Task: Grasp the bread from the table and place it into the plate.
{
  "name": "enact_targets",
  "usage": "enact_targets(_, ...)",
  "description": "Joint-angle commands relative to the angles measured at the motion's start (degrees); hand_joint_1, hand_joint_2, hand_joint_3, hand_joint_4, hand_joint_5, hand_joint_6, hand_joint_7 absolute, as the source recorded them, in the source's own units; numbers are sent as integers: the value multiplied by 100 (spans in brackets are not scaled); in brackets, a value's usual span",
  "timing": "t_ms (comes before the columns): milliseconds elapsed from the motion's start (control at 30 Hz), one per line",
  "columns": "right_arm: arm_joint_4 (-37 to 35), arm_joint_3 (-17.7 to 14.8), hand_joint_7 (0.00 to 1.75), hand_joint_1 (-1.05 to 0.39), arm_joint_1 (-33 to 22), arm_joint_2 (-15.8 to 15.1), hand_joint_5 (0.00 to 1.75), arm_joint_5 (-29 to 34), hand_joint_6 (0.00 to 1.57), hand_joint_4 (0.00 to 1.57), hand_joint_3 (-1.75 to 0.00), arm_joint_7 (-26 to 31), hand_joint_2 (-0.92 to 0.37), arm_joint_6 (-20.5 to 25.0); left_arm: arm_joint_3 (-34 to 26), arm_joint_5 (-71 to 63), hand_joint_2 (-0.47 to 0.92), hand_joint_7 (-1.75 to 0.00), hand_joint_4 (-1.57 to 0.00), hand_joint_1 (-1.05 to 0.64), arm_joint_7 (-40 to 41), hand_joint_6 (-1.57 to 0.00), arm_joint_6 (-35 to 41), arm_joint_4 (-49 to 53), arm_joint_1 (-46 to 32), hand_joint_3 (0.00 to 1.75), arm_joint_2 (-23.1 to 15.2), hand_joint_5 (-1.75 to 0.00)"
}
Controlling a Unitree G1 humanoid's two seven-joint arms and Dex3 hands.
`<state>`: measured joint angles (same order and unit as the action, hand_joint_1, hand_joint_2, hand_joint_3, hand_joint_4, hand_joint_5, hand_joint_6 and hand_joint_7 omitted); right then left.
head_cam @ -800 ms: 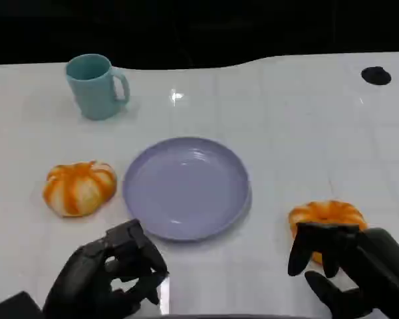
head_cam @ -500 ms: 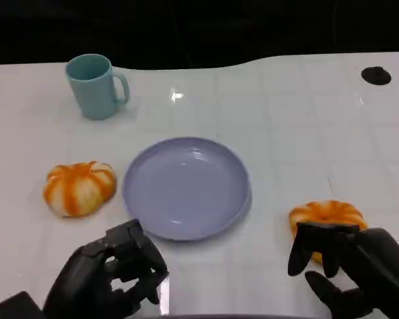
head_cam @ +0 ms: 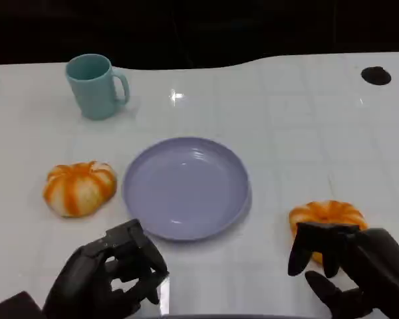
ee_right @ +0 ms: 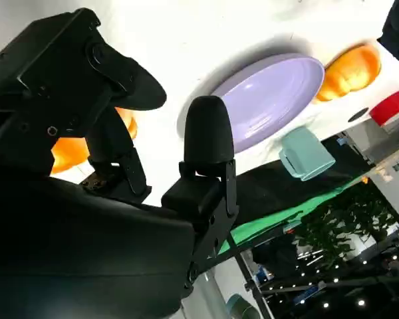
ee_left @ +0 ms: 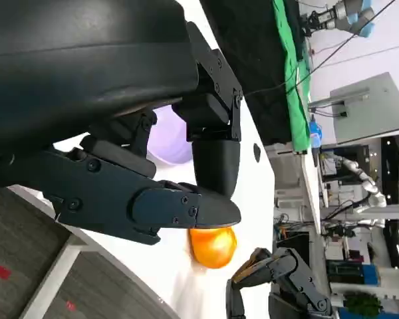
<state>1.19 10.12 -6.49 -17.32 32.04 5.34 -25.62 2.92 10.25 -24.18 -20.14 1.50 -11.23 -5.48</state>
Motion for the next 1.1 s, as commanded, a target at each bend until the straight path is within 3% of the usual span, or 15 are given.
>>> enact_targets(33,48,-37,146,0,19,-3,175,-55,64,77,-126,19,-26,50,-60,14,92,-152,-66,-55,-2,-59,-40,18,16,30,-88,-175)
enact_targets(233,63,-83,126,2,50,2,172,-47,70,74,-128,96,-24,12,-77,33,92,-152,-66,-56,-36,-59,-73,53,25,29,-104,-175)
enact_targets(300,115,-121,112,2,57,9,154,-42,73,75,-125,130,-20,29,-83,36,92,-152,-66,-56,-48,-59,-92,63,25,30,-113,-175)
enact_targets(400,409,-203,93,-2,54,-29,142,34,78,76,-117,-1,-20,316,-96,34,92,-152,-66,-56,-38,-59,-80,66,17,29,-120,-175)
enact_targets(533,871,-270,57,-18,47,-260,106,460,73,65,-80,-313,-40,852,-104,87,92,-151,-66,-56,-72,-60,-61,79,11,29,-122,-175)
enact_targets(600,1057,-292,31,-24,45,-353,82,617,75,64,-41,-455,-60,1054,-109,97,92,-151,-66,-56,-88,-59,-77,96,17,29,-123,-175)
enact_targets(733,1562,-340,6,-34,59,-570,48,966,66,48,-10,-958,-77,1584,-121,67,92,-150,-66,-56,-78,-60,-104,146,43,29,-108,-175)
enact_targets(867,2066,-345,0,-43,49,-744,36,1434,48,29,-4,-1493,-82,2079,-108,29,92,-150,-65,-56,-50,-60,-96,152,51,29,-105,-175)
enact_targets(1100,2442,-239,0,-56,63,-790,31,2096,29,11,-1,-2019,-84,2590,-88,30,92,-150,-65,-58,-64,-60,-88,118,44,29,-103,-175)
